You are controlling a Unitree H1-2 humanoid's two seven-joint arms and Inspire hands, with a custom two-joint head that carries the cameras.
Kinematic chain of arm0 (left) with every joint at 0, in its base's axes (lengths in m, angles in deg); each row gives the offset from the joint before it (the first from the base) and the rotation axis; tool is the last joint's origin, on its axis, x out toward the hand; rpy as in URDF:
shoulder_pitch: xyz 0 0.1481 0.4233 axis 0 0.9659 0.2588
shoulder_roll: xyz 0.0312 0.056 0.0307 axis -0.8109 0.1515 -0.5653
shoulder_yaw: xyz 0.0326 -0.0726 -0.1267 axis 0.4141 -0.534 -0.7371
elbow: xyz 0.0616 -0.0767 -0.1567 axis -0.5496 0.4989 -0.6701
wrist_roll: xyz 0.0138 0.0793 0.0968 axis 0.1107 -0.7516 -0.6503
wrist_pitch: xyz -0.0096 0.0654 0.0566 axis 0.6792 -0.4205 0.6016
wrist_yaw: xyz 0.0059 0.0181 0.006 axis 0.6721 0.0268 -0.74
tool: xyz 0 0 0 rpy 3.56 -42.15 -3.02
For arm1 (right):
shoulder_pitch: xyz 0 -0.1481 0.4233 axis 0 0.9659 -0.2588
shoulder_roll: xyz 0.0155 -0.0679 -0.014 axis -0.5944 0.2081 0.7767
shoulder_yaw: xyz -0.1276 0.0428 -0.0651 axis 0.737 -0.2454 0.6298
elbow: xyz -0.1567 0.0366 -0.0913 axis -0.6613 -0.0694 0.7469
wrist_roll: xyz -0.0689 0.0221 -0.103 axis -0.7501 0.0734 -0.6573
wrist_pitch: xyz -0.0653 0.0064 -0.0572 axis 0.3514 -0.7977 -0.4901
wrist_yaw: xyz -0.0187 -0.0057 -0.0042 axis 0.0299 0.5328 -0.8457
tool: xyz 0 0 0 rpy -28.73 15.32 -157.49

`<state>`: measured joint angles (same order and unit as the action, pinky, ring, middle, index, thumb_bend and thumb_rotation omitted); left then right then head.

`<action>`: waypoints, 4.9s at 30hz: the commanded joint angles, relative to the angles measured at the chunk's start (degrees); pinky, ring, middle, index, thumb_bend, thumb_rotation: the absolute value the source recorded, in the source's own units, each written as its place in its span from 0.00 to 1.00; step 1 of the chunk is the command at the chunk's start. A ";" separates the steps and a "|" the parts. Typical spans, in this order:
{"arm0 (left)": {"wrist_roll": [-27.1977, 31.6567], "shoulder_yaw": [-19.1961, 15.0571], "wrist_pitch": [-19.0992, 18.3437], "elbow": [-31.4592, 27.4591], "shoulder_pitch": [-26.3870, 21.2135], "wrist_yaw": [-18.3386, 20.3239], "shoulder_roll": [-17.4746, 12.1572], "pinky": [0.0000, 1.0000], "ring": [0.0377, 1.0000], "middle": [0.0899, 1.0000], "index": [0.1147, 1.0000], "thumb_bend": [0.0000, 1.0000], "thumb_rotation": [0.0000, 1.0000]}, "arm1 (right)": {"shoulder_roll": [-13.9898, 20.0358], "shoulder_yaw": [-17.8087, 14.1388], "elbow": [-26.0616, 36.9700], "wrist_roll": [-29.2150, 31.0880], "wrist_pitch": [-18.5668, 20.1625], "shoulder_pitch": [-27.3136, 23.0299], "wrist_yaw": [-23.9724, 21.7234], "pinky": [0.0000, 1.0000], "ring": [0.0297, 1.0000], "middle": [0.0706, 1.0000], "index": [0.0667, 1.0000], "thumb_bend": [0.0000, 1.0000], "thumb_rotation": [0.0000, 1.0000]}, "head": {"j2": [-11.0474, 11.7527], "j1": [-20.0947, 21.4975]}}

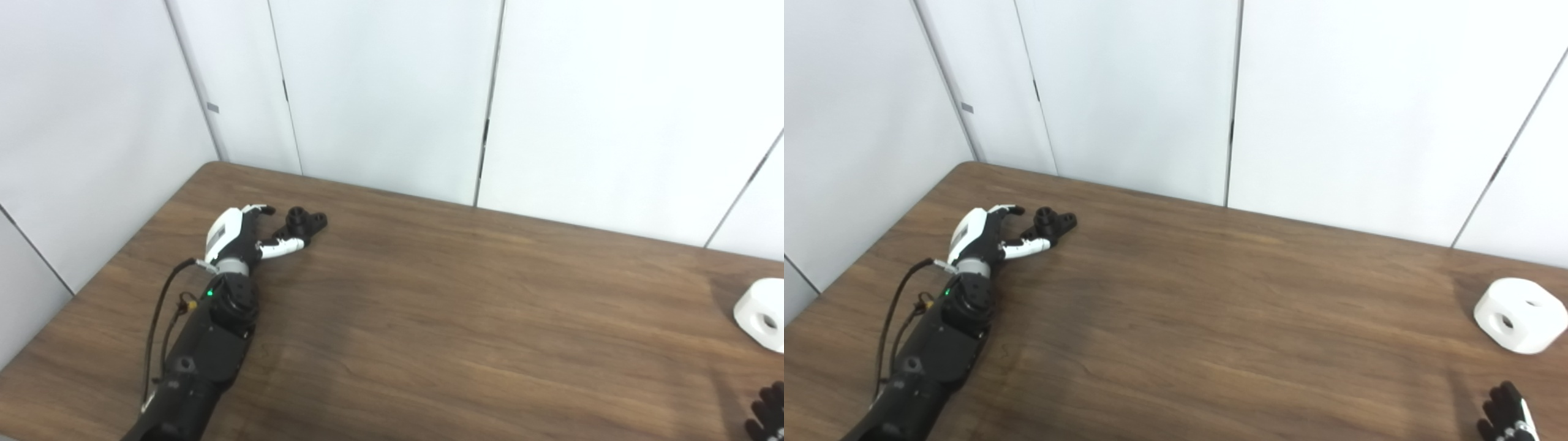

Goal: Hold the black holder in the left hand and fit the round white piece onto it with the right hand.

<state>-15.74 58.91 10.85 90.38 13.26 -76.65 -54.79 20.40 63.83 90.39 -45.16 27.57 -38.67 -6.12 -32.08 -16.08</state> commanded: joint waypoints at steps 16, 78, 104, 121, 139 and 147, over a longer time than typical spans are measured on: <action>0.06 2.92 1.89 5.74 -3.29 -2.46 -1.76 1.00 0.99 0.93 0.71 0.90 0.24 | -1.88 0.91 -0.76 1.03 -0.63 2.39 0.38 1.00 1.00 1.00 1.00 0.62 1.00 | -0.18 0.23; -6.35 13.30 6.95 -2.86 2.35 -2.53 -3.44 0.97 0.91 0.81 0.42 0.52 0.05 | -2.39 1.84 -1.46 -2.03 -2.62 1.35 2.61 1.00 1.00 0.98 0.99 0.64 1.00 | -1.68 2.72; -18.74 23.22 4.70 -42.49 21.62 13.25 3.23 0.94 0.88 0.78 0.42 0.52 0.05 | -3.73 3.46 3.08 -5.69 0.76 1.87 5.32 1.00 0.98 0.94 0.97 0.63 1.00 | -6.10 11.47; -28.11 30.93 14.60 -42.70 31.66 10.62 11.80 0.95 0.88 0.77 0.42 0.52 0.05 | -4.49 6.13 7.03 -7.95 4.12 2.13 8.01 1.00 0.97 0.93 0.97 0.63 1.00 | -9.64 15.58; -31.15 32.08 18.77 -38.20 32.98 7.60 12.05 0.95 0.89 0.78 0.42 0.52 0.05 | -3.04 3.31 12.77 -11.77 8.60 0.31 11.71 1.00 0.96 0.92 0.93 0.57 0.77 | -9.88 18.58; -30.76 30.71 20.05 -38.09 33.22 7.60 11.49 0.95 0.89 0.78 0.42 0.52 0.05 | 0.18 1.25 15.65 -26.79 16.99 -7.64 14.76 0.92 0.91 0.89 0.91 0.71 0.56 | -9.43 23.08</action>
<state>-45.20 89.65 30.79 51.41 45.47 -69.89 -42.32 19.49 65.79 103.63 -69.36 44.24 -44.19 7.57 -41.49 6.93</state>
